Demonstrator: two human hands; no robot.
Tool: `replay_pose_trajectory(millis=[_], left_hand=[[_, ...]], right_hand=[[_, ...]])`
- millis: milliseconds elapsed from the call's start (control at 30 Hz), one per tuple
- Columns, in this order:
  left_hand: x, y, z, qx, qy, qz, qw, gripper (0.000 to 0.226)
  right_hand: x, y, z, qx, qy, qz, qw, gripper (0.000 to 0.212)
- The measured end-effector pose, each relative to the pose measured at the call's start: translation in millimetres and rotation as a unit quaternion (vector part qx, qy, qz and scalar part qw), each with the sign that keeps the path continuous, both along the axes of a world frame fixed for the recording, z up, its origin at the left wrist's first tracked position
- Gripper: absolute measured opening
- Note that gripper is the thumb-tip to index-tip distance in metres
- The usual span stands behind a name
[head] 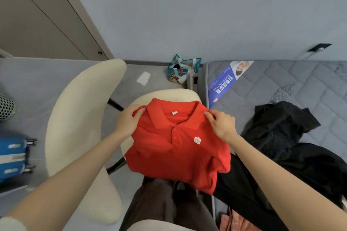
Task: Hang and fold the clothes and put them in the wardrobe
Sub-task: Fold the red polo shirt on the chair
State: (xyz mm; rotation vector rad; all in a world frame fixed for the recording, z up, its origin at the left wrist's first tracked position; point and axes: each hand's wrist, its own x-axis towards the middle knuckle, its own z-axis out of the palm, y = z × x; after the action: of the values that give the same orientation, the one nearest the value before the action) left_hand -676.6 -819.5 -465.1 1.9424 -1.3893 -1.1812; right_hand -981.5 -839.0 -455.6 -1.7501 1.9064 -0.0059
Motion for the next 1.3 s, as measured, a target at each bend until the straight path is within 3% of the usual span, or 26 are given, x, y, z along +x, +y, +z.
replay_pose_trajectory(millis=[333, 467, 600, 667, 733, 833, 900, 967, 1067, 1133, 1300], left_hand=[[-0.3, -99.9, -105.9, 0.03, -0.085, -0.008, 0.996, 0.025], [0.0, -113.7, -148.9, 0.077, -0.104, 0.049, 0.99, 0.024], [-3.0, -100.1, -172.4, 0.089, -0.094, 0.118, 0.985, 0.031], [-4.1, -80.9, -176.1, 0.062, -0.095, 0.085, 0.99, 0.035], [-3.5, -61.4, -178.7, 0.019, -0.134, 0.002, 0.991, 0.047], [1.9, -52.4, -183.0, -0.057, -0.216, -0.158, 0.962, 0.063], [5.7, -58.5, -187.5, -0.065, -0.249, -0.265, 0.929, 0.071], [8.9, -66.2, -194.3, -0.052, -0.292, -0.341, 0.892, 0.069], [16.6, -76.0, -202.5, -0.042, -0.375, -0.371, 0.849, 0.054], [20.2, -80.9, -204.5, -0.045, -0.413, -0.347, 0.841, 0.046], [18.7, -90.2, -204.7, -0.028, -0.46, -0.329, 0.824, 0.018]], right_hand=[[15.0, -91.3, -92.7, 0.006, 0.052, -0.03, 0.998, 0.039], [21.8, -111.5, -137.3, 0.014, 0.102, -0.025, 0.994, 0.038], [27.2, -110.9, -167.1, -0.035, 0.067, -0.079, 0.994, 0.03], [35.4, -98.5, -170.9, -0.113, 0.028, -0.046, 0.992, 0.023], [47.4, -79.3, -173.4, -0.107, -0.067, -0.005, 0.992, 0.011], [71.7, -46.8, -176.4, 0.101, -0.169, -0.003, 0.98, 0.013], [86.3, -26.2, -184.9, 0.219, -0.144, 0.039, 0.964, 0.025], [96.2, -7.9, -191.4, 0.271, -0.125, 0.061, 0.953, 0.034], [103.0, 4.8, -196.7, 0.23, -0.124, 0.025, 0.965, 0.024], [106.4, 6.0, -197.9, 0.199, -0.123, 0.003, 0.972, 0.019], [116.4, 4.2, -202.6, 0.192, -0.109, 0.033, 0.975, 0.036]])
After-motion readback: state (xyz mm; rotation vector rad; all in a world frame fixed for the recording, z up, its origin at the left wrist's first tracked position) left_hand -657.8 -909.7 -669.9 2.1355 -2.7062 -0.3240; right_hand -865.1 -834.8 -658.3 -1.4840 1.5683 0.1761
